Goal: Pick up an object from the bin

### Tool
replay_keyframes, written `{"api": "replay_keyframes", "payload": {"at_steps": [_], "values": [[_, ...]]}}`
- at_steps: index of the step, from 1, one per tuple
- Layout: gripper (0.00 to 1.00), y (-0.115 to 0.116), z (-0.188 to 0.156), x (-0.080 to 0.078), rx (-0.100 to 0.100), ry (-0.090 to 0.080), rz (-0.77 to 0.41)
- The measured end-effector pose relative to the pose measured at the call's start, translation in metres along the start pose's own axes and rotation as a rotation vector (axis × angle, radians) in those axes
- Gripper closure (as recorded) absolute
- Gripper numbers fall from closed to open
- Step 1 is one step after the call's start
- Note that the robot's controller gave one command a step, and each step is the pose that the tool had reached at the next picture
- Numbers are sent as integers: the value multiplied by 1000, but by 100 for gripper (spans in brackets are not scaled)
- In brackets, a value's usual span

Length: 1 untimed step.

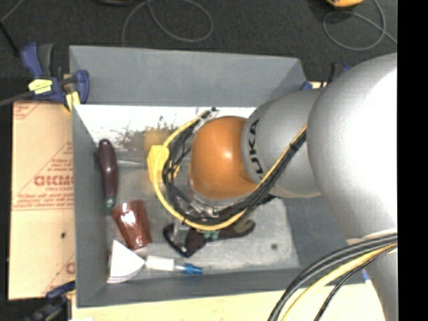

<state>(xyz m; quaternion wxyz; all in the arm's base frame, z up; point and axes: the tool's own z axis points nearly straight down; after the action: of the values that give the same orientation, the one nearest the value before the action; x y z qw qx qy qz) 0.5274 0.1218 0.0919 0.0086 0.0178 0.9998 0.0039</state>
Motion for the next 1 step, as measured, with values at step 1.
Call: {"api": "replay_keyframes", "payload": {"at_steps": [1], "values": [[100, -8, -12, 15, 3, 8, 163]]}}
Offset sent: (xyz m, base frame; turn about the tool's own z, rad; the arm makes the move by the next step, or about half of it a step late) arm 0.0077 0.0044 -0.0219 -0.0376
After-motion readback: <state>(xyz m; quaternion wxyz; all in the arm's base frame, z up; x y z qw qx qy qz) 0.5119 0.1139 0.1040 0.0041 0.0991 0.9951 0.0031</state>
